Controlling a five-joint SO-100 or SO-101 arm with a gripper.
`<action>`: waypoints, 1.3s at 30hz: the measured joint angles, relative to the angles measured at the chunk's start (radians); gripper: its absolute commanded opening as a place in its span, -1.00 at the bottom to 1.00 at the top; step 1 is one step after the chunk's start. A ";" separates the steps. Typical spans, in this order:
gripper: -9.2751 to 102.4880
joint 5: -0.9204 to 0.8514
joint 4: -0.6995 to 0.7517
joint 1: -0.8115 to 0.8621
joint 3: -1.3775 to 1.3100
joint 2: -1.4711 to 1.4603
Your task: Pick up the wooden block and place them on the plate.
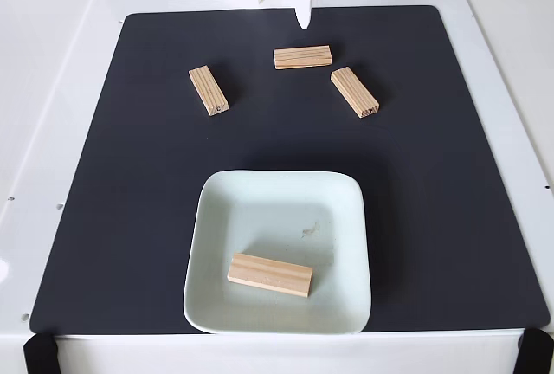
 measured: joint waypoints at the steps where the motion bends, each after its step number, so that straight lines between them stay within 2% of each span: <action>1: -0.84 0.000 -0.017 0.003 0.012 -0.017; 10: -0.84 0.114 -0.178 -0.008 0.071 -0.187; 22: -0.84 0.092 -0.183 -0.011 0.066 -0.216; 30: -0.84 0.063 -0.183 -0.015 -0.080 -0.117; 39: -0.84 0.005 -0.183 -0.035 -0.101 -0.097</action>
